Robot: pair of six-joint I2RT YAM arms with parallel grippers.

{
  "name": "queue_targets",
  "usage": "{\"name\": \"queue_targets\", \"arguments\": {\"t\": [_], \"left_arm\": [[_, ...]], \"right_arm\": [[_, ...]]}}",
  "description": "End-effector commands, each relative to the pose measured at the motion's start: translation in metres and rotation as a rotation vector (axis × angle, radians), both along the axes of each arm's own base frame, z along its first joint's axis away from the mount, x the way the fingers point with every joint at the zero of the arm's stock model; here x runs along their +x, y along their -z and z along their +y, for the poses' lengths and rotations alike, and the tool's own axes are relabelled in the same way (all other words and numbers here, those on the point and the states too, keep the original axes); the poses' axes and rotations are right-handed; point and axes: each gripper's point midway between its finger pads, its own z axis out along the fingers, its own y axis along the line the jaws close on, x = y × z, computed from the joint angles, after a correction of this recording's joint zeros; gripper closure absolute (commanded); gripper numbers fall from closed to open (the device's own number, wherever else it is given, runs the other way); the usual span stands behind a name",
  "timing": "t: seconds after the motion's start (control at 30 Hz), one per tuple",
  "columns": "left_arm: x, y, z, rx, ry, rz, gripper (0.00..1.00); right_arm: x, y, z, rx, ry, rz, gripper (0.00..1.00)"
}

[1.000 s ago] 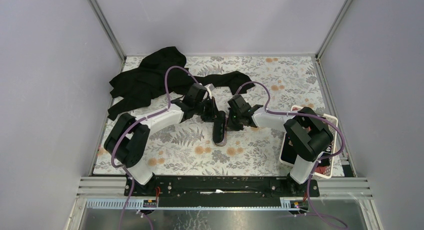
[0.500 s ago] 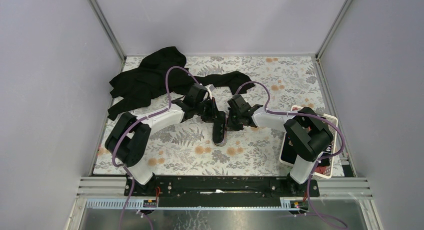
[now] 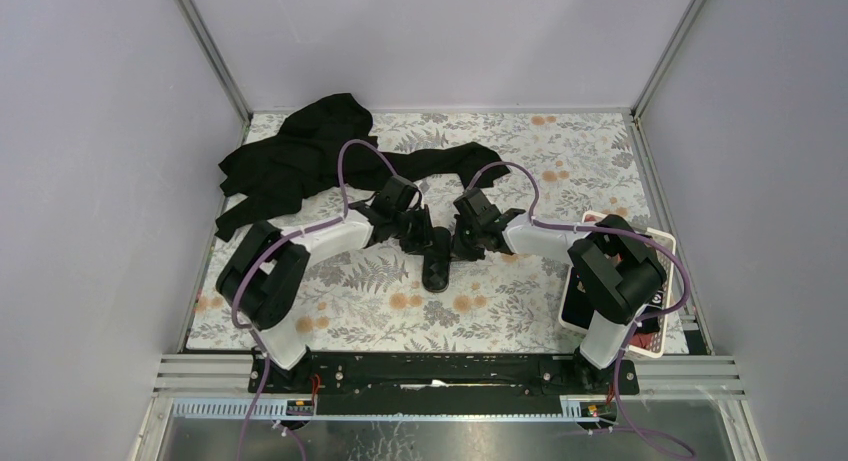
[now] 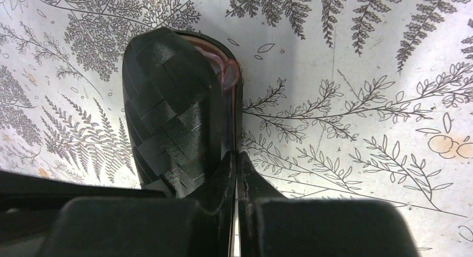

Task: Organize the sunglasses
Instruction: Close the sunglasses case at the center of the board, then adjust the sunglasses case at the center of the board.

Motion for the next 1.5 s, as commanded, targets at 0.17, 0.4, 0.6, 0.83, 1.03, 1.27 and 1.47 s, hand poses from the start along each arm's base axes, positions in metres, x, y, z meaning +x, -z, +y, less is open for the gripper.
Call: {"name": "queue_targets", "arguments": {"t": [0.17, 0.4, 0.6, 0.83, 1.03, 1.27, 1.47], "left_arm": [[0.008, -0.045, 0.019, 0.096, -0.018, -0.138, 0.85], [0.003, -0.036, 0.019, 0.096, -0.004, -0.108, 0.75], [0.000, -0.033, 0.018, 0.092, 0.013, -0.107, 0.42], [-0.008, -0.022, 0.020, 0.093, 0.023, -0.082, 0.32], [-0.014, -0.019, 0.016, 0.160, 0.051, -0.123, 0.22], [-0.012, -0.010, 0.015, 0.325, 0.020, -0.214, 0.10], [-0.023, 0.023, -0.002, 0.360, 0.076, -0.155, 0.11]], "right_arm": [[0.009, -0.038, 0.003, 0.020, -0.004, -0.094, 0.90], [0.005, -0.049, -0.002, 0.026, -0.008, -0.117, 0.83], [0.003, -0.055, -0.001, 0.055, -0.006, -0.130, 0.78], [0.005, -0.061, -0.012, 0.025, 0.027, -0.156, 0.66], [0.011, -0.069, -0.051, -0.082, 0.090, -0.204, 0.42], [0.018, -0.095, -0.097, -0.005, 0.222, -0.240, 0.22], [0.019, -0.110, -0.103, -0.003, 0.216, -0.266, 0.15]]}}
